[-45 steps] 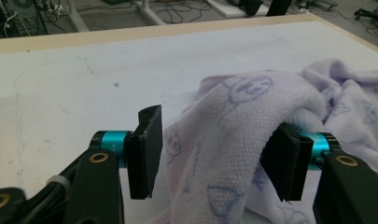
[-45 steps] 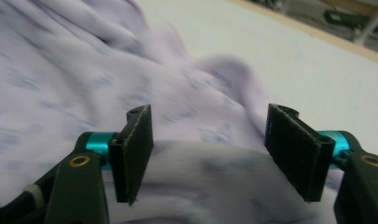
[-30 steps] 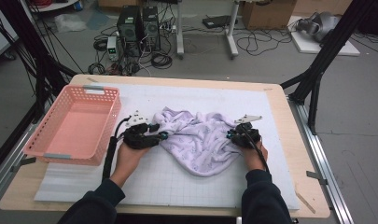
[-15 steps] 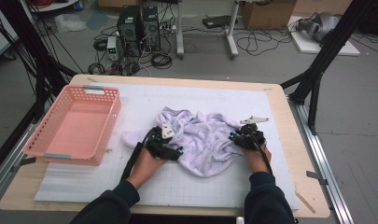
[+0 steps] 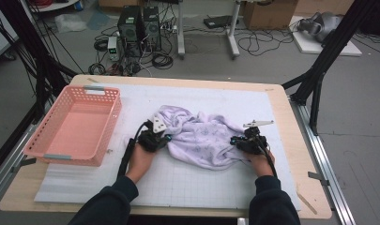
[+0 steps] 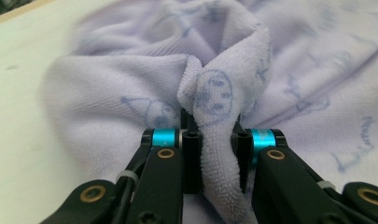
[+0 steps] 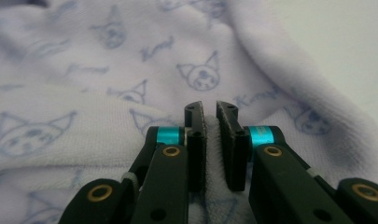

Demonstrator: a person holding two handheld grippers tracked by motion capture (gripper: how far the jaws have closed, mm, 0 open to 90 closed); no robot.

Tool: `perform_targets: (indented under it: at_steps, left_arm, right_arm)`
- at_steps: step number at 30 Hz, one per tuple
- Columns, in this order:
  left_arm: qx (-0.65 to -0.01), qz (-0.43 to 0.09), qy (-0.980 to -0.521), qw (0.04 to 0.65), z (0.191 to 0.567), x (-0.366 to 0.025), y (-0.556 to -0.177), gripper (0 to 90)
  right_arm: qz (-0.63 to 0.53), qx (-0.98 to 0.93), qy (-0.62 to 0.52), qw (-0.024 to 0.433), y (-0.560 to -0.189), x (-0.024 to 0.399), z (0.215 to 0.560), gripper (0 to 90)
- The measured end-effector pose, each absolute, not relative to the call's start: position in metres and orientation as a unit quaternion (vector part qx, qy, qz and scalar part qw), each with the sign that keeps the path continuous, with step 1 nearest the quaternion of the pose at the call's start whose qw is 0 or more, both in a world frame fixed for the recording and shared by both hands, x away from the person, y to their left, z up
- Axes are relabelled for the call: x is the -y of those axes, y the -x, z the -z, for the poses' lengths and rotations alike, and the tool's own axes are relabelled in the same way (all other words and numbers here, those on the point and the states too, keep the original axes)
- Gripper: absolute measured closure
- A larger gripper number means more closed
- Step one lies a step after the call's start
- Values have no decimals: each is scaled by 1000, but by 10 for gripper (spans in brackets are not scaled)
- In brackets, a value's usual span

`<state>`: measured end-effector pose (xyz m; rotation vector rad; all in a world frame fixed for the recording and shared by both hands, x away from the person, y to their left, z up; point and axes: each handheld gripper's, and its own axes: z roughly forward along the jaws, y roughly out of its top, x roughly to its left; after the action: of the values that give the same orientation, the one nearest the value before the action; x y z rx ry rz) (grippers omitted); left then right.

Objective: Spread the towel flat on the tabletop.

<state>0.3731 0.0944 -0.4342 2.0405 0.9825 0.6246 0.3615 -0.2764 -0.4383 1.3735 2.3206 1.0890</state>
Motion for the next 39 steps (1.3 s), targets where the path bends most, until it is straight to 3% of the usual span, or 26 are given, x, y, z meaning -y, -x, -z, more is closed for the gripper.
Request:
perform_targets:
  at_steps: [8, 10, 12, 15, 18, 20, 22, 23, 24, 25, 34, 36, 39]
  left_arm:
    - [-434, -272, -768, 385, 416, -119, -415, 797]
    - [-442, -267, -760, 395, 417, -120, -416, 782]
    - [-447, -261, -753, 407, 416, -121, -414, 708]
    - [-447, -263, -739, 430, 412, -123, -407, 538]
    - [-440, -266, -735, 442, 409, -126, -400, 513]
    - [-436, -263, -736, 446, 407, -128, -397, 511]
    - [-433, -264, -734, 452, 407, -129, -394, 512]
    - [-430, -262, -735, 454, 407, -131, -393, 512]
    - [-428, -260, -737, 453, 407, -132, -393, 512]
    - [-429, -257, -737, 454, 407, -132, -393, 511]
    - [-419, -245, -750, 450, 415, -136, -389, 448]
    - [-419, -241, -753, 448, 417, -136, -388, 433]
    - [-411, -235, -757, 451, 416, -135, -383, 432]
  right_arm:
    - [-406, -831, -379, 15, -334, 236, 439, 807]
    - [-431, -824, -367, 22, -333, 231, 433, 720]
    - [-447, -810, -375, 52, -336, 233, 426, 558]
    - [-435, -794, -406, 125, -344, 246, 420, 492]
    - [-383, -797, -429, 184, -354, 254, 423, 437]
    - [-359, -811, -428, 171, -362, 252, 432, 390]
    - [-332, -835, -412, 152, -368, 244, 441, 395]
    - [-330, -839, -402, 159, -369, 240, 440, 471]
    - [-328, -845, -394, 149, -373, 239, 438, 633]
    - [-323, -852, -386, 147, -375, 238, 435, 854]
    - [-283, -736, -509, 344, -395, 288, 425, 865]
    - [-268, -715, -532, 366, -395, 299, 425, 864]
    - [-273, -712, -546, 348, -394, 308, 427, 828]
